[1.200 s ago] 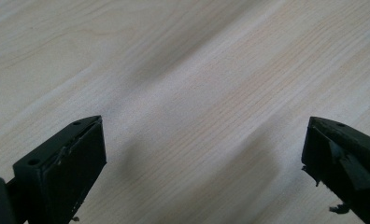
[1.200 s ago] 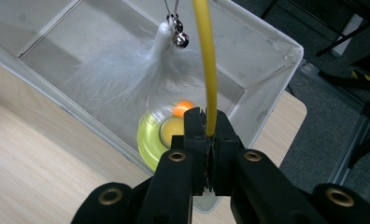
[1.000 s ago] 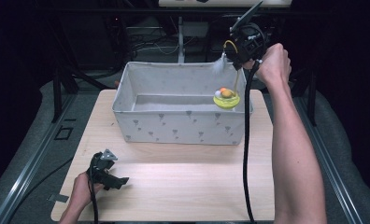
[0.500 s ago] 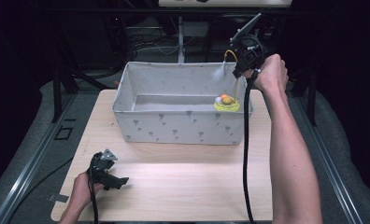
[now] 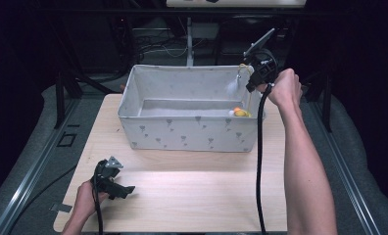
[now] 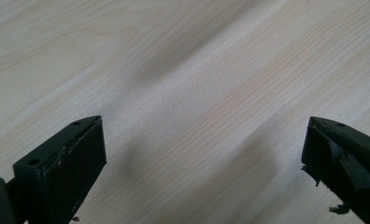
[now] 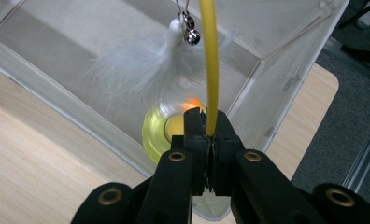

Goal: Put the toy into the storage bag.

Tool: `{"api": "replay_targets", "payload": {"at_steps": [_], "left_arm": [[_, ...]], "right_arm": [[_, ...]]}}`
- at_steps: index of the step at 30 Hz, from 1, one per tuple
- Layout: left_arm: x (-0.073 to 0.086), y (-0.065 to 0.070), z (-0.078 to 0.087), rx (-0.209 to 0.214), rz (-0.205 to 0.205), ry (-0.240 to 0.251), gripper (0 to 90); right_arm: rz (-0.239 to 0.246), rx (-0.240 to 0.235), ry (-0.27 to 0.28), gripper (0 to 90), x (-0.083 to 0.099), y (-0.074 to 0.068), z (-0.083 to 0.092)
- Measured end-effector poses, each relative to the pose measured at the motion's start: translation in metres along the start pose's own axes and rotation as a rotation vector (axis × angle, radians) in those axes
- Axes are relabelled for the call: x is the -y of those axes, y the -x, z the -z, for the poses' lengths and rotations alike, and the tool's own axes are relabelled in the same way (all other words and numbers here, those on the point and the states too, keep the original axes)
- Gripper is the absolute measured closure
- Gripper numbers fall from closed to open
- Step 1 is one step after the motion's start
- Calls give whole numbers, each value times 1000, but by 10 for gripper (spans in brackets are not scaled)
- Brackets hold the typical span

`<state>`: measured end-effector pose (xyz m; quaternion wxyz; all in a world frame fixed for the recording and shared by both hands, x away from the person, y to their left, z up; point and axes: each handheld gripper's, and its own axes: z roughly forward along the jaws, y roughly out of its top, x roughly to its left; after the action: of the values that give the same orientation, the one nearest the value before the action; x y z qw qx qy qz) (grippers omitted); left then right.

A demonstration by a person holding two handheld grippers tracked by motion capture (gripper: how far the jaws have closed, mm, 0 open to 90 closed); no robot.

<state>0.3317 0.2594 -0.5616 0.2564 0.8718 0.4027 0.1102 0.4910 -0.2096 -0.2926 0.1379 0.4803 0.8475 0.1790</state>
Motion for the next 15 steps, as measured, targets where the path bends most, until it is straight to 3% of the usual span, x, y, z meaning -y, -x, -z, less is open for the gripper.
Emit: {"api": "replay_targets", "payload": {"at_steps": [15], "left_arm": [[0, 0, 0, -1, 0, 0, 0]], "right_arm": [[-22, -27, -47, 883, 21, 5, -22]]}}
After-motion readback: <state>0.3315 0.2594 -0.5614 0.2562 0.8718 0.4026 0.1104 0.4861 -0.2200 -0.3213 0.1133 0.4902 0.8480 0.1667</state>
